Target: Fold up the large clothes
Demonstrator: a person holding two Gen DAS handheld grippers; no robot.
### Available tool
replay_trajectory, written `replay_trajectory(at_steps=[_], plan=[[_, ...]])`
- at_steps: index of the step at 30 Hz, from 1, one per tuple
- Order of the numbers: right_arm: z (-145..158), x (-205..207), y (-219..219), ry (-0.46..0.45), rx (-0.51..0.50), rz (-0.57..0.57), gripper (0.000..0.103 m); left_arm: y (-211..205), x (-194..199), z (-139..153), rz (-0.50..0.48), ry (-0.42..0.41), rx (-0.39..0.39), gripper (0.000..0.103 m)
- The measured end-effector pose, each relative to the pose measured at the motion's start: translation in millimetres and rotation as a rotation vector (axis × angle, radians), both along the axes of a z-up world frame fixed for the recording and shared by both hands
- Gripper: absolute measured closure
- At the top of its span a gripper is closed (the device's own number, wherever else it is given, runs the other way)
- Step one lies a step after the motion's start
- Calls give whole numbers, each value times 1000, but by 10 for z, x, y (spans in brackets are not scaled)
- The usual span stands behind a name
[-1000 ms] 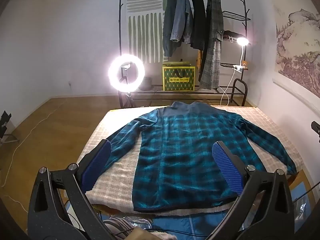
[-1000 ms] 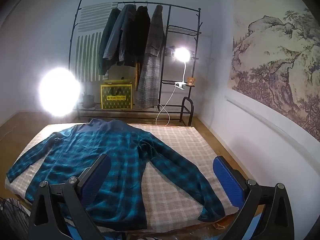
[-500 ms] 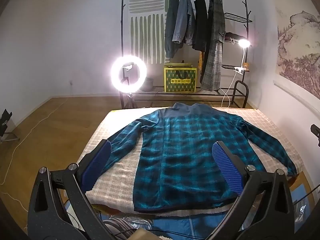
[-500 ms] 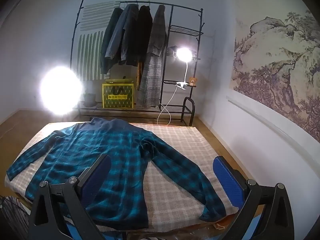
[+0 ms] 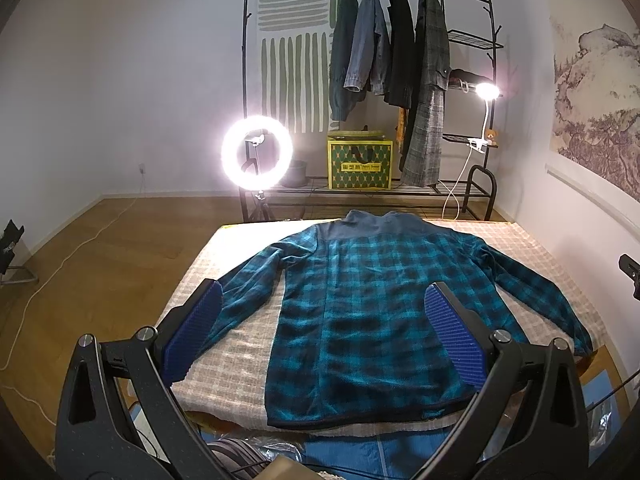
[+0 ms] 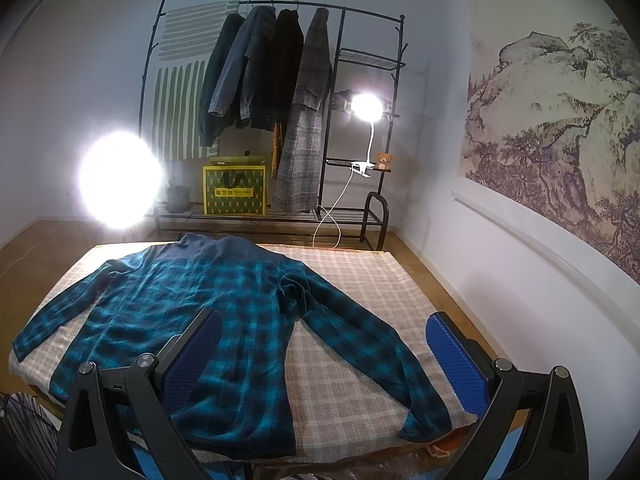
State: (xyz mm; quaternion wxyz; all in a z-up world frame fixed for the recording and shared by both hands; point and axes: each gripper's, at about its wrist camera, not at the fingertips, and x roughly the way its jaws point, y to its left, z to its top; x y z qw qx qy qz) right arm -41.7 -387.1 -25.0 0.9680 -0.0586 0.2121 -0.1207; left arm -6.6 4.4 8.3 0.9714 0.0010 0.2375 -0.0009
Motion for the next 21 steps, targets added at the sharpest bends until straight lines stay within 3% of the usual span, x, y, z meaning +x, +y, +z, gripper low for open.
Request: replay_trajectory(at_steps=[21], plan=[[5,-1,0,1,1,1,0,10,0,-1,-1,-3,1,0]])
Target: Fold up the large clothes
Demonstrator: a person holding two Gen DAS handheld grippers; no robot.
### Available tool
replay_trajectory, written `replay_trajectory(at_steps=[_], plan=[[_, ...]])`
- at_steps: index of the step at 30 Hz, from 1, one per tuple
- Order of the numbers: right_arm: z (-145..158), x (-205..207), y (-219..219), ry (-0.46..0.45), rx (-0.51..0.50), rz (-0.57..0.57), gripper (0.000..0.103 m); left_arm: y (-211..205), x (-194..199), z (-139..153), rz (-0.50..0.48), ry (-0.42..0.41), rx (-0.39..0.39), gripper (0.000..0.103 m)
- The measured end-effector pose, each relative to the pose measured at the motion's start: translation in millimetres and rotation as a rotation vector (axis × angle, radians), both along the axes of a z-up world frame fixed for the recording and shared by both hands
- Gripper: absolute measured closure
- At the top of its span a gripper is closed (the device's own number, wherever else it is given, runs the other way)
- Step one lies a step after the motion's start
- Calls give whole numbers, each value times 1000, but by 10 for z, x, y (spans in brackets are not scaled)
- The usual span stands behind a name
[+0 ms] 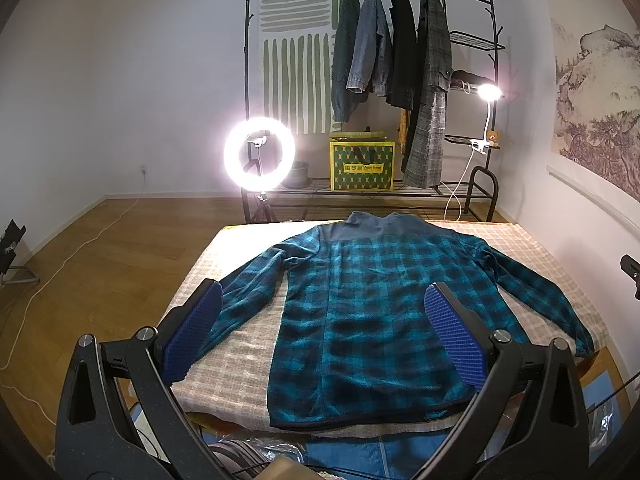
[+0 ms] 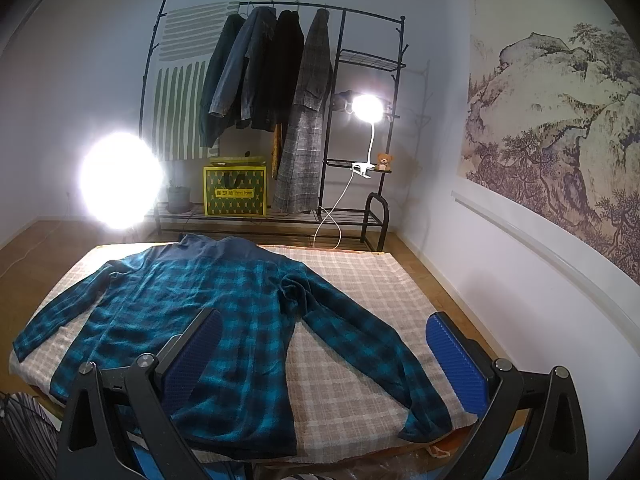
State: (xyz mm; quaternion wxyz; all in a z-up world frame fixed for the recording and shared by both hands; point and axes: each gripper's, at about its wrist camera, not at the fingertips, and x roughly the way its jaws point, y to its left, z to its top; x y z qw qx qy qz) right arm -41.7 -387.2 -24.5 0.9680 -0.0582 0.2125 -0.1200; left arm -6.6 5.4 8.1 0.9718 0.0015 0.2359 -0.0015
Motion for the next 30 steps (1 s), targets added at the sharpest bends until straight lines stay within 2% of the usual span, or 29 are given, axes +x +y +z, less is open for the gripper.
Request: replay_trajectory(at_steps=[17,30], plan=[[-10,3,11,-1,1,1,0,10,2,-3,0,-3,0,0],[-43,50,145,1,-12,25,0,184,48,85,14,-6,1,0]])
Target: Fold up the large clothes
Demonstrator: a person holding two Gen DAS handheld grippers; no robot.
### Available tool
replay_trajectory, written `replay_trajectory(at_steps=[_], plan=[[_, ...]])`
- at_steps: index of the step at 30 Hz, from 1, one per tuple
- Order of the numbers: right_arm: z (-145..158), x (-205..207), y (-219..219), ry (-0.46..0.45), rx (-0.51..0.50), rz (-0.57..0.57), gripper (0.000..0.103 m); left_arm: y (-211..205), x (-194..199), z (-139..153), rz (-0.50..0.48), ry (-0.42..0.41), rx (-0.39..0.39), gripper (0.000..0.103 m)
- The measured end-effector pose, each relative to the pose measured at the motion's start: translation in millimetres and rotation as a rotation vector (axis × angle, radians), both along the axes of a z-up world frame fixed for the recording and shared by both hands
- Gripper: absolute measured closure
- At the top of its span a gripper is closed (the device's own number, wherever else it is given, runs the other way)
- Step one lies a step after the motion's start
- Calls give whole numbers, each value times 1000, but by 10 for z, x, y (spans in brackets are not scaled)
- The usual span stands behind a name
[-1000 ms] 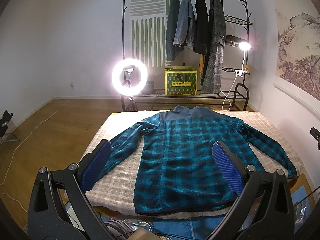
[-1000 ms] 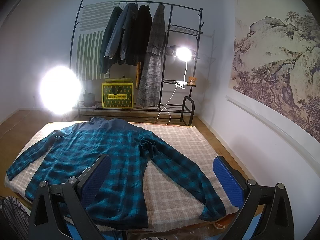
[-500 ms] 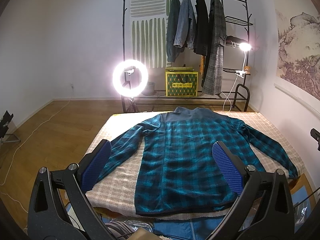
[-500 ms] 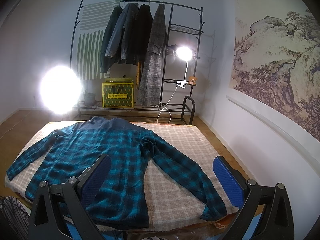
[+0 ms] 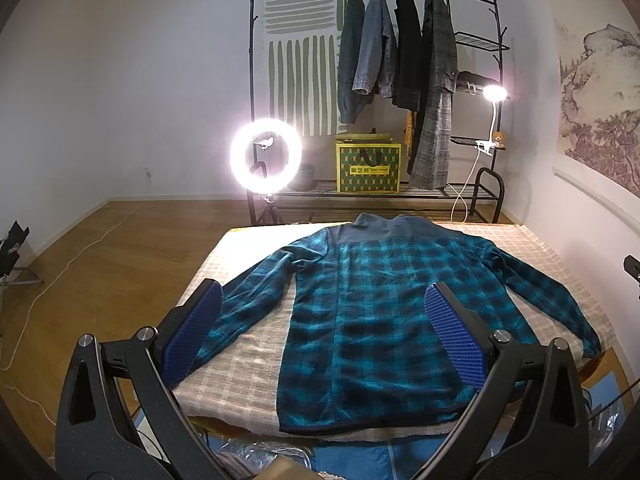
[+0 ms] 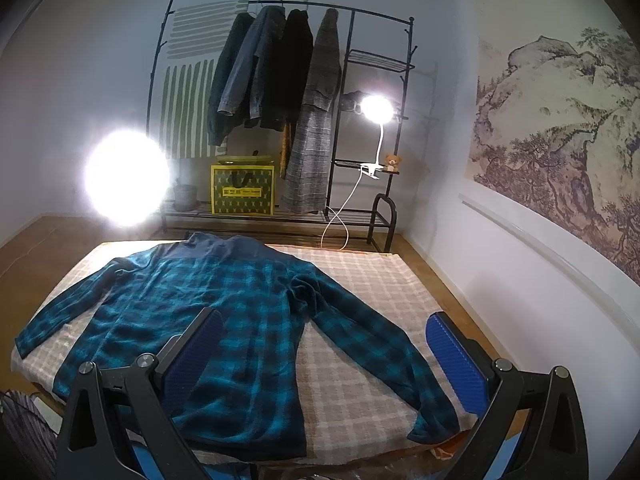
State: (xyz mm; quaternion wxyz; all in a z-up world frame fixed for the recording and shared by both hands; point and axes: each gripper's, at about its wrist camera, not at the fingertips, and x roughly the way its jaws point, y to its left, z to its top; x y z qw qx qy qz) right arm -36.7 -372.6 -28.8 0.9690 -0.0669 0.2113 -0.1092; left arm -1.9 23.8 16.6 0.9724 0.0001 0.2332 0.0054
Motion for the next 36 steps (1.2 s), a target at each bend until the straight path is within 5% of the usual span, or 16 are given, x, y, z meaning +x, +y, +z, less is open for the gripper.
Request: replay_trajectory(at_steps=[11,20,24,28,32,36], plan=[[49,131,440,4,90,129,0,388,130,-219,49,-8,14,0],[173,340,1003,-69,124,268,0,1118,469,-598,133,51,4,0],[91,626,1250,-27,163,382,0,1527,665,-831,126,55,-68,1],[-84,974,1476,12,148,448,0,1912,917,-1069,161,121,-111,11],[-254,1368,1651,91,190,512,1,2474,1184,-1456,216,226,-255,26],[-458,1717,1786,145,246,549,14,2931,1298,-1885,309,299,-337,29]])
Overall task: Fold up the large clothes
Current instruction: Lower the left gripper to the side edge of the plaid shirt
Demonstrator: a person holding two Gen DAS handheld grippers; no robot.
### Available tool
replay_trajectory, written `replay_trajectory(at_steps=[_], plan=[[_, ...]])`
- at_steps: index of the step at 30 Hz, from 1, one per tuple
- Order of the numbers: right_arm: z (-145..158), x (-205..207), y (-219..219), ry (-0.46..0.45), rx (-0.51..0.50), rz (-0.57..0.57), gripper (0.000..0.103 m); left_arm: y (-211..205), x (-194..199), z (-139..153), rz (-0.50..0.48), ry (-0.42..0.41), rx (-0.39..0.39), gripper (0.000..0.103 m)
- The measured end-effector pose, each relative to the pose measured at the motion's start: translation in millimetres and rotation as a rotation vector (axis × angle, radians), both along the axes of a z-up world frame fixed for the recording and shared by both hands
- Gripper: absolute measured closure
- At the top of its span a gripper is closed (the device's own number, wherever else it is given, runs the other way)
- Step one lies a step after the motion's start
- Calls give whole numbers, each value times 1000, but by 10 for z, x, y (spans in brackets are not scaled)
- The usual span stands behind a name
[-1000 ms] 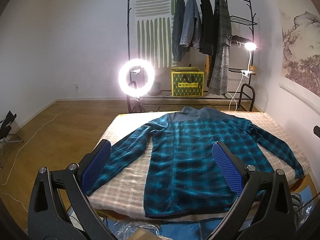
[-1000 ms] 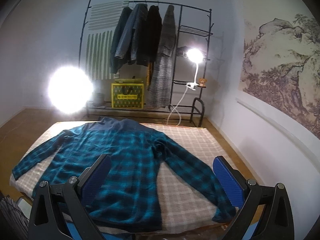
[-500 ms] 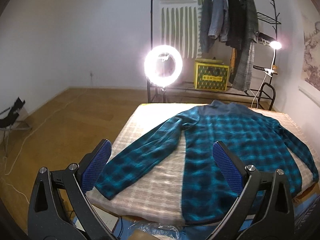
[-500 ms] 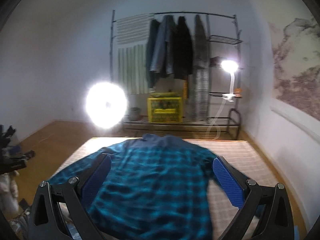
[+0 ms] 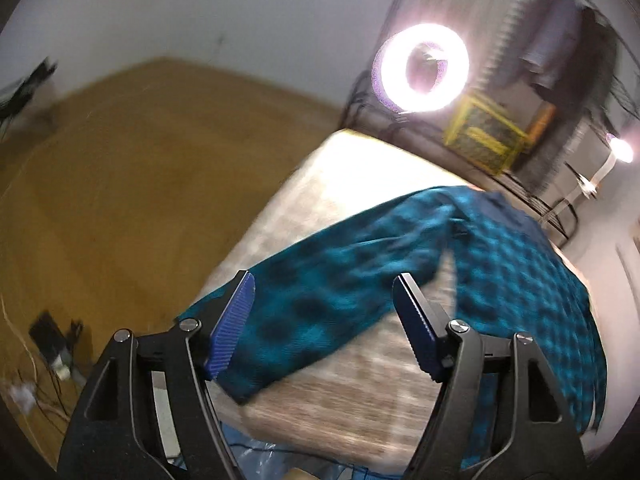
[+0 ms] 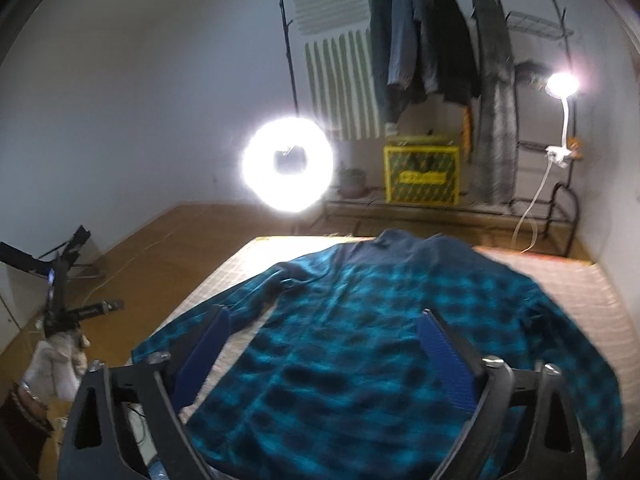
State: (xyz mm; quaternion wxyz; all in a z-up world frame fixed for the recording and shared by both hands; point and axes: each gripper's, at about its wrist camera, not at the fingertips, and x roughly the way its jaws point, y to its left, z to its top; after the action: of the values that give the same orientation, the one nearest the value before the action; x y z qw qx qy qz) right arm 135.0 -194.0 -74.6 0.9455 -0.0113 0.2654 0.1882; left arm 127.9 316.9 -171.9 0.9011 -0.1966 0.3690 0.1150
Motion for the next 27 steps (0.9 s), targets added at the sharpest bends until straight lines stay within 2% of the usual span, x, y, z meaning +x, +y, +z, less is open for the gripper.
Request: replay_trajectory(at_steps=[2,4,10,14,18,24,27], plan=[[-105,153,91,30,9,25,22,191,22,-218,43,33,-29,29],[-220,305,199,57,15,59,26,368,22,-436,84,70,-66,29],[-602,636,414,110,48,125,33,747,44,-1064,183,196,-177,30],[-771,795,530,211,80,176,40,873,88,-1376,233,237,-217,30],[-740,762,591,193,71,197,40,959,115,-1580,273,244,-262,32],[-707,715,603,185,53,202,40,1011,163,-1641,294,230,-256,61],[-732,722,588,196,39,193,40,1009,169,-1589,289,206,-242,80]])
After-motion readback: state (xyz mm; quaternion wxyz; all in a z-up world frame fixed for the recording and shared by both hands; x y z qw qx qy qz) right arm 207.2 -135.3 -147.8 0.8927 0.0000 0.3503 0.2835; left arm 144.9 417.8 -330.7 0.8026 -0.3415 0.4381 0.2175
